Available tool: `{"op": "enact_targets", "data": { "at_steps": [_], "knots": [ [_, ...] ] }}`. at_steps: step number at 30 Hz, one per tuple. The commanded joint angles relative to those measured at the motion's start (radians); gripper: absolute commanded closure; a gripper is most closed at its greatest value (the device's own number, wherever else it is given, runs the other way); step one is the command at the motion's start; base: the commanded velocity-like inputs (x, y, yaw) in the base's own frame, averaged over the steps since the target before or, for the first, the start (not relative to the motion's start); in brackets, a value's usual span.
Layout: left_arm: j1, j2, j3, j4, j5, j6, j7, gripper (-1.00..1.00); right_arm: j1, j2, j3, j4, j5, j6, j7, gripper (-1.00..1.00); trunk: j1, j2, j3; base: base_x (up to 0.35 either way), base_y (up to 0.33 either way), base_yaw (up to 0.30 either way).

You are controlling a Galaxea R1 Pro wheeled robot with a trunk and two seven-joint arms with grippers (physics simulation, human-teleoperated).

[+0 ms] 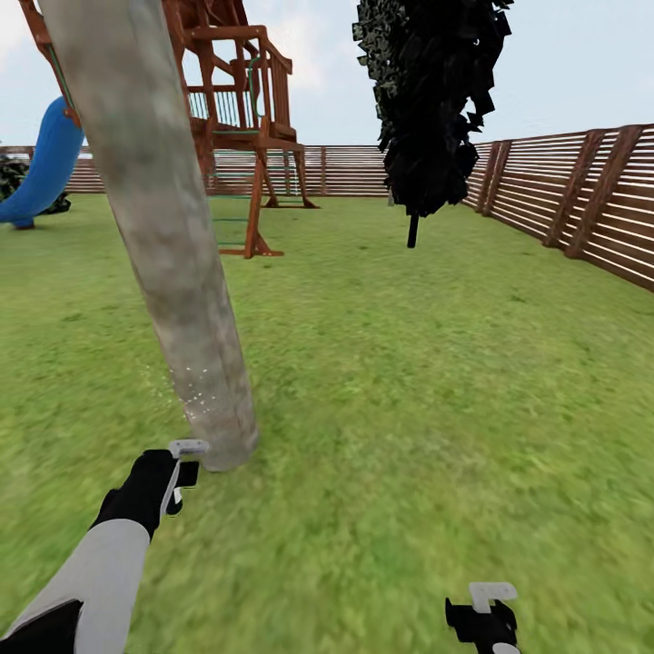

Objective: In the garden, pick up the pesticide atomizer on the floor and spray pesticide onto both trees until each tree trunk is fully covered.

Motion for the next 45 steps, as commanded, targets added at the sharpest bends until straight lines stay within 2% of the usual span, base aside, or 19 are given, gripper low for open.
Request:
{"op": "enact_targets", "data": {
  "at_steps": [1,6,13,19,23,25,41,45],
  "knots": [
    [-0.001,-0.001,0.004,-0.008,-0.006,0.003,-0.007,1.0,0.0,0.0,0.008,0.0,-0.003,-0.002,-0.004,-1.0,0.0,0.0,-0.001,0.261,-0.135,0.277],
    [-0.006,-0.002,-0.005,-0.023,0.028,0.01,-0.009,1.0,0.0,-0.002,0.006,-0.001,-0.003,-0.002,-0.004,-1.0,0.0,0.0,-0.001,0.107,-0.024,0.277],
    [-0.01,-0.006,-0.01,-0.051,0.028,0.02,-0.011,1.0,0.0,-0.005,0.006,0.001,-0.003,-0.003,-0.005,-1.0,0.0,0.0,-0.001,0.018,-0.011,0.053],
    [0.002,-0.008,-0.009,-0.079,0.029,0.013,-0.008,1.0,0.0,-0.003,0.008,0.0,-0.003,-0.002,-0.004,-1.0,0.0,0.0,-0.001,0.222,-0.148,0.0],
    [0.005,-0.047,-0.01,-0.082,0.026,0.01,-0.006,1.0,0.0,-0.003,0.006,-0.001,-0.003,-0.002,-0.006,-1.0,0.0,0.0,-0.001,0.24,-0.17,0.009],
    [0.006,-0.057,-0.011,-0.084,0.023,0.015,-0.006,1.0,0.0,-0.003,0.007,-0.001,-0.003,-0.002,-0.005,-1.0,0.0,0.0,-0.001,0.166,-0.23,0.146],
    [0.007,-0.048,-0.004,-0.088,0.027,0.017,-0.007,1.0,0.0,0.0,0.008,-0.001,-0.003,-0.002,-0.004,-1.0,0.0,0.0,-0.001,0.052,-0.274,0.27],
    [0.007,-0.051,-0.005,-0.088,0.027,0.017,-0.006,1.0,0.0,-0.004,0.007,0.0,-0.003,-0.003,-0.004,-1.0,0.0,0.0,-0.001,0.192,-0.235,0.039]
  ]
}}
